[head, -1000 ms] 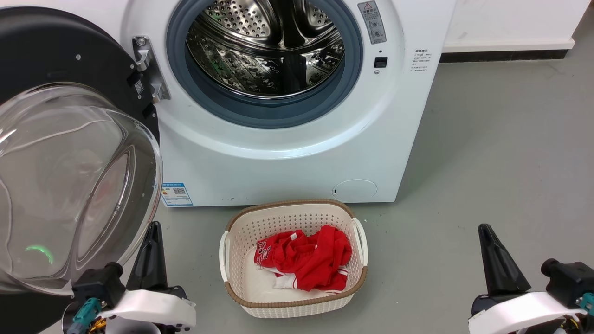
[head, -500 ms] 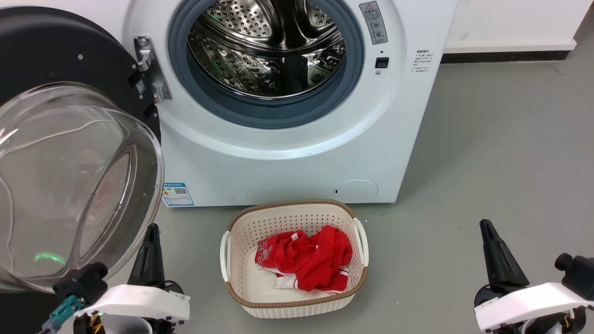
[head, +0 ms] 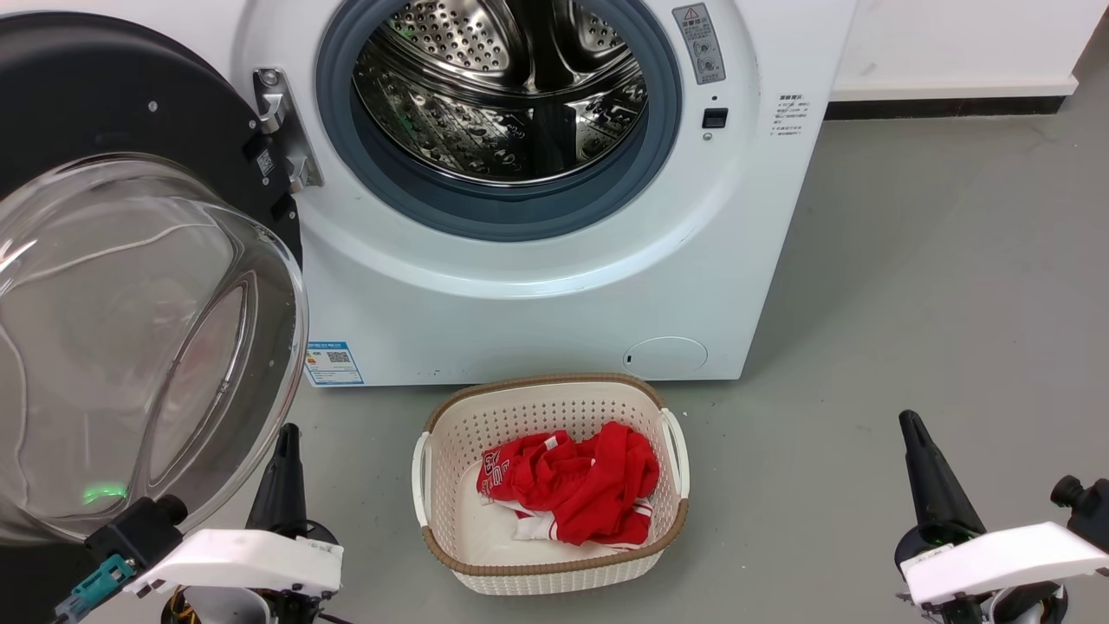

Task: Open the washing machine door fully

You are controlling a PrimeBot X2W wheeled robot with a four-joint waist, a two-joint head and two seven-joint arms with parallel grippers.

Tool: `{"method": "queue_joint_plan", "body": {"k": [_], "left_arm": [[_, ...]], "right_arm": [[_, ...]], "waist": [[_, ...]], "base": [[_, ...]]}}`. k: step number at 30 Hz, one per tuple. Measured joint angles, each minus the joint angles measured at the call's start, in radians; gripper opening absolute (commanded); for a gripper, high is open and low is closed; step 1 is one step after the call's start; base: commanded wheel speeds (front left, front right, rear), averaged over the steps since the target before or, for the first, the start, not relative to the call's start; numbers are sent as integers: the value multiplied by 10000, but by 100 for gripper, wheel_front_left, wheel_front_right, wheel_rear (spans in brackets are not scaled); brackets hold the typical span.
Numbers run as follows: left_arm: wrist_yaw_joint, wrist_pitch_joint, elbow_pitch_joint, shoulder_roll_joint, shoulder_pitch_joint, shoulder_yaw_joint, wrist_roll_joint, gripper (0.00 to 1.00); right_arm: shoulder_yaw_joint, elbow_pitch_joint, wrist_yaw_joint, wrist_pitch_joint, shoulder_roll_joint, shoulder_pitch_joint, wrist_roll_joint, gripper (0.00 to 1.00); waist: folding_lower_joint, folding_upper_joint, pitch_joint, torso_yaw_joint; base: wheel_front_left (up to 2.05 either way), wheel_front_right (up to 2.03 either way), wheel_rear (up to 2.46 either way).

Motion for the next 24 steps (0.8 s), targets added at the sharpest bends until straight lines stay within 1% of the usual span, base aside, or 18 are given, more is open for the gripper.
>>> {"method": "queue_joint_plan", "body": {"k": [24], "left_arm": [[-226,759,351,-113,-245,242,-2963,0]], "right_arm": [[-121,617,0,353,-54,-427,3097,0]], "waist": [[0,0,-24,47]], "base": [[0,0,0]]}}
